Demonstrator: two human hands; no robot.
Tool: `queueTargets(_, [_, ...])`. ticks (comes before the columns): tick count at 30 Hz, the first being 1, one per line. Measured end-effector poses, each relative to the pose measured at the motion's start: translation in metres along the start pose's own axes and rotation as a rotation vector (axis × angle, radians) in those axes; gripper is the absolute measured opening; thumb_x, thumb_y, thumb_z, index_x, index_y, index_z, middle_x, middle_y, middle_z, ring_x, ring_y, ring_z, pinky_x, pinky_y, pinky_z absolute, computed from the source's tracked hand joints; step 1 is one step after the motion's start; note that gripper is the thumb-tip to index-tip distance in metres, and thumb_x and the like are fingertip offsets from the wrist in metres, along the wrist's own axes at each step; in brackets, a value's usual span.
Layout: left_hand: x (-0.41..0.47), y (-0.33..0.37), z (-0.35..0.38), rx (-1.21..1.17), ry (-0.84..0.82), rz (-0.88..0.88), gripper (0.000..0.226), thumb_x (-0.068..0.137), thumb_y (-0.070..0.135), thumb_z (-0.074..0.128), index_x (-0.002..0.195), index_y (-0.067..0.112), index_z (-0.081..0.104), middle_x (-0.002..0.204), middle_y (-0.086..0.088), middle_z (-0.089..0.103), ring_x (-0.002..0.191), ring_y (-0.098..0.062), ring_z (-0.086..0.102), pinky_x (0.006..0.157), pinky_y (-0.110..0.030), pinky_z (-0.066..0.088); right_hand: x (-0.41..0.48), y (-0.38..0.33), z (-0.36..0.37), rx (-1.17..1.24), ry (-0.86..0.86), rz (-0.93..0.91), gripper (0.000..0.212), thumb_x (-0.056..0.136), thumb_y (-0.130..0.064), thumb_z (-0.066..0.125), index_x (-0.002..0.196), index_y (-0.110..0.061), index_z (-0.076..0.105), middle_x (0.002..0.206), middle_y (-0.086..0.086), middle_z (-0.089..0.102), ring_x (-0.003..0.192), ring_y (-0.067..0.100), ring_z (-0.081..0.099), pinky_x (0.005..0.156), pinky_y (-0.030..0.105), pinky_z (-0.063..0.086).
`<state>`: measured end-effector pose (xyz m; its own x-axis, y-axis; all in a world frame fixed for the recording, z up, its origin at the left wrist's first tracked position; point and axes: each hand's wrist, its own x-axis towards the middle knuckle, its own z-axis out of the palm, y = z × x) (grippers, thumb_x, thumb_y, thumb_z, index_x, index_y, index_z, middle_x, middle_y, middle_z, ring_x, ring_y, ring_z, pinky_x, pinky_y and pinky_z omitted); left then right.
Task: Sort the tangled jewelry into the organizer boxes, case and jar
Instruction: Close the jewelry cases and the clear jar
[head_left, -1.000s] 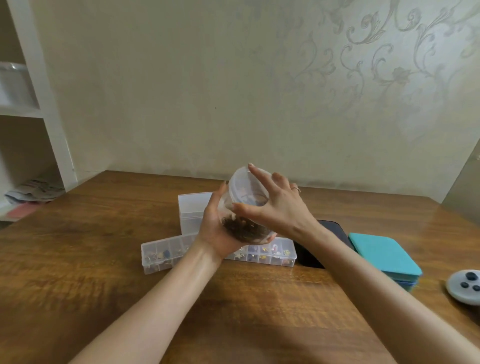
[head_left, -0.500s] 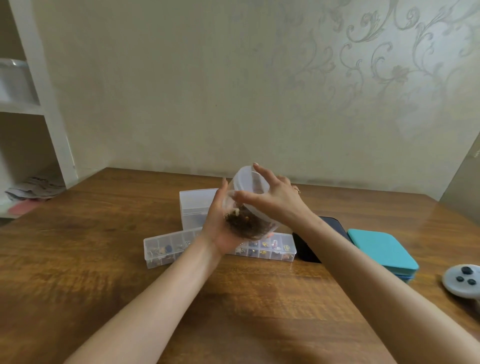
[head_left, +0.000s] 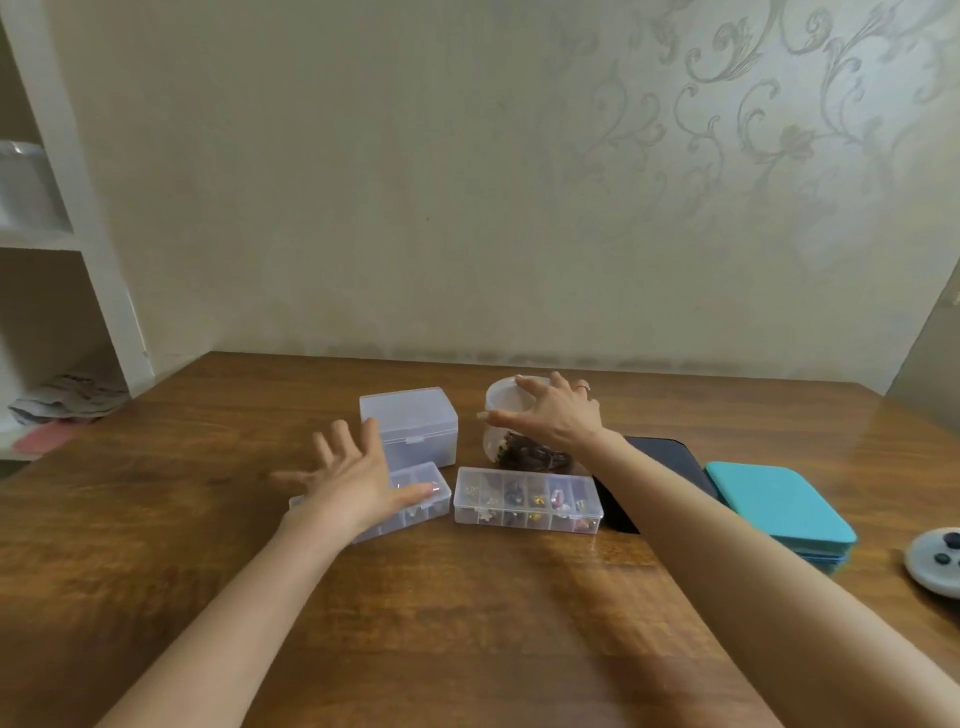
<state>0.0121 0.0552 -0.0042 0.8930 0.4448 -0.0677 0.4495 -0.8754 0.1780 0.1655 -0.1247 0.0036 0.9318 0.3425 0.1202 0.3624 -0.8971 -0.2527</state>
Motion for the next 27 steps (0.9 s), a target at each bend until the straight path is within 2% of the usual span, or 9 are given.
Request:
queueTargets(4, [-0.019, -0.018, 0.002, -0.013, -0.032, 0.037, 0.112, 0.065, 0.068, 0.068, 0.142, 0.018, 0.003, 0.146, -0.014, 0.006, 0.138, -0.032, 0.016, 0.105, -0.048, 0.034, -0.025, 0.003, -0.007, -0.078, 0.154, -0.110, 0.090, 0.072, -0.080, 0.048, 0.145, -0.029, 0.034, 0.153, 0.014, 0.025, 0.142, 0.036, 0.018, 0.114, 0.058, 0.017])
queueTargets(7, [-0.021, -0.030, 0.008, 0.024, -0.008, 0.124, 0.083, 0.076, 0.053, 0.069, 0.134, 0.020, 0.021, 0.137, -0.007, 0.028, 0.126, -0.021, 0.035, 0.096, -0.035, 0.042, -0.074, 0.007, -0.004, 0.033, 0.383, -0.474, 0.057, 0.083, -0.059, 0.052, 0.124, -0.019, 0.059, 0.121, 0.005, 0.057, 0.113, 0.023, 0.050, 0.090, 0.046, 0.048])
queueTargets(8, [-0.020, -0.033, 0.009, 0.015, 0.002, 0.164, 0.072, 0.080, 0.047, 0.068, 0.133, 0.021, 0.025, 0.134, -0.004, 0.033, 0.123, -0.018, 0.038, 0.094, -0.032, 0.043, -0.090, 0.009, -0.001, 0.019, 0.328, -0.553, 0.048, 0.086, -0.051, 0.052, 0.121, -0.020, 0.061, 0.118, 0.002, 0.059, 0.109, 0.020, 0.053, 0.086, 0.043, 0.051])
queueTargets(11, [-0.014, -0.041, 0.009, -0.083, -0.024, 0.263, 0.058, 0.084, 0.032, 0.068, 0.130, 0.028, 0.033, 0.126, 0.004, 0.036, 0.116, -0.010, 0.039, 0.093, -0.028, 0.044, -0.115, 0.026, 0.019, -0.099, 0.131, -0.571, 0.045, 0.094, -0.034, 0.055, 0.138, -0.028, 0.047, 0.145, 0.000, 0.042, 0.133, 0.018, 0.038, 0.108, 0.035, 0.037])
queueTargets(15, [-0.009, -0.045, 0.004, -0.219, -0.107, 0.326, 0.053, 0.082, 0.021, 0.071, 0.119, 0.044, 0.040, 0.124, 0.009, 0.029, 0.119, -0.009, 0.035, 0.104, -0.034, 0.038, -0.125, 0.042, 0.017, 0.024, 0.094, -0.545, 0.045, 0.094, -0.010, 0.055, 0.136, -0.025, 0.050, 0.146, 0.000, 0.041, 0.134, 0.018, 0.038, 0.106, 0.028, 0.035])
queueTargets(18, [-0.007, -0.048, 0.006, -0.263, -0.105, 0.342, 0.053, 0.082, 0.020, 0.071, 0.119, 0.045, 0.042, 0.124, 0.008, 0.029, 0.123, -0.012, 0.033, 0.109, -0.037, 0.034, -0.125, 0.043, 0.015, 0.039, 0.074, -0.562, 0.048, 0.093, -0.014, 0.057, 0.139, -0.027, 0.047, 0.150, 0.001, 0.037, 0.140, 0.017, 0.031, 0.112, 0.033, 0.029])
queueTargets(21, [-0.012, -0.050, 0.015, -0.276, -0.062, 0.353, 0.058, 0.082, 0.035, 0.070, 0.129, 0.043, 0.038, 0.130, 0.007, 0.026, 0.128, -0.013, 0.030, 0.109, -0.035, 0.033, -0.138, 0.054, 0.006, 0.025, 0.207, -0.448, 0.064, 0.090, -0.043, 0.058, 0.144, -0.042, 0.024, 0.158, -0.003, 0.022, 0.147, 0.015, 0.008, 0.120, 0.048, 0.004])
queueTargets(24, [-0.017, -0.051, 0.027, -0.215, 0.023, 0.364, 0.072, 0.080, 0.055, 0.064, 0.140, 0.039, 0.027, 0.139, 0.006, 0.022, 0.132, -0.015, 0.024, 0.109, -0.035, 0.030, -0.157, 0.103, -0.014, -0.062, 0.417, -0.148, 0.075, 0.083, -0.051, 0.064, 0.145, -0.045, 0.023, 0.158, -0.001, 0.022, 0.148, 0.025, 0.005, 0.117, 0.055, -0.002])
queueTargets(27, [-0.021, -0.044, 0.035, -0.082, 0.111, 0.321, 0.080, 0.078, 0.067, 0.054, 0.144, 0.034, 0.022, 0.141, 0.002, 0.017, 0.134, -0.018, 0.020, 0.110, -0.039, 0.026, -0.167, 0.165, -0.026, -0.176, 0.174, 0.180, 0.077, 0.083, -0.057, 0.059, 0.146, -0.048, 0.016, 0.160, 0.001, 0.008, 0.147, 0.031, -0.001, 0.114, 0.056, 0.005])
